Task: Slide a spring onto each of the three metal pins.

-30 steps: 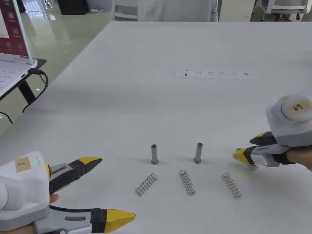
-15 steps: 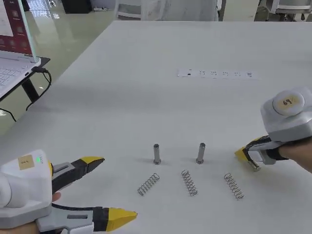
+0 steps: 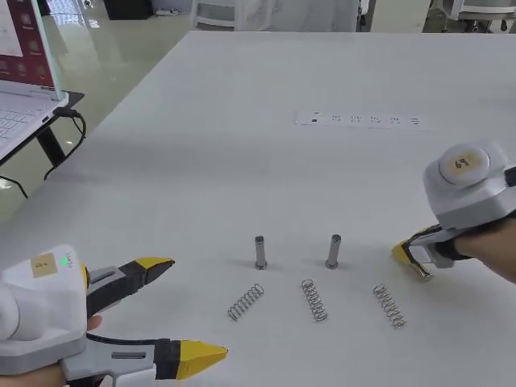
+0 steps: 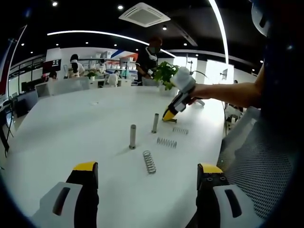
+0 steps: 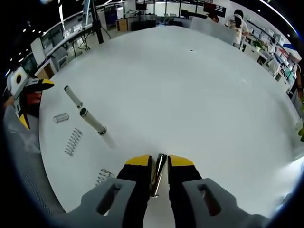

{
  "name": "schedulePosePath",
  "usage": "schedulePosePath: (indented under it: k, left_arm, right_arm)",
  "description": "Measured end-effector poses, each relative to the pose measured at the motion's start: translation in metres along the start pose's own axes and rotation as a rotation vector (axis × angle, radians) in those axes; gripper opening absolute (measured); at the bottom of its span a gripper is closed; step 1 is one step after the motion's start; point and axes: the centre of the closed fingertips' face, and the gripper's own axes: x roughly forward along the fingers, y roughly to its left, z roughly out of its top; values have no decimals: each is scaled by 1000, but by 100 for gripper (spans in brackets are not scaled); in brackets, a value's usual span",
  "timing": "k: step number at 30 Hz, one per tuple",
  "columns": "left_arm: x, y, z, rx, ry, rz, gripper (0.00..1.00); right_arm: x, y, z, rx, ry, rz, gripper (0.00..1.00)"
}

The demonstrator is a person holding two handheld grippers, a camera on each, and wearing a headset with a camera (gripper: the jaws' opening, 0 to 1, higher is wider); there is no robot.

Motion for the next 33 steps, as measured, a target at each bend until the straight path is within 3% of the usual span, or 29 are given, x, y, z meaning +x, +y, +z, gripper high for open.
schedulePosePath:
  k: [14,22,33]
  left_arm:
    - [0,-1,-1,-1,5,-2,81]
    - [0,-2,0,-1,5,-3,80]
    - [0,-3,0,-5,6,-7,78]
  right_arm:
    - [2,2,-1,-10,44,-33,7]
    - [2,1,-1,-3,69,-24,7]
    - [9,-7,-1,1,163,-32,6]
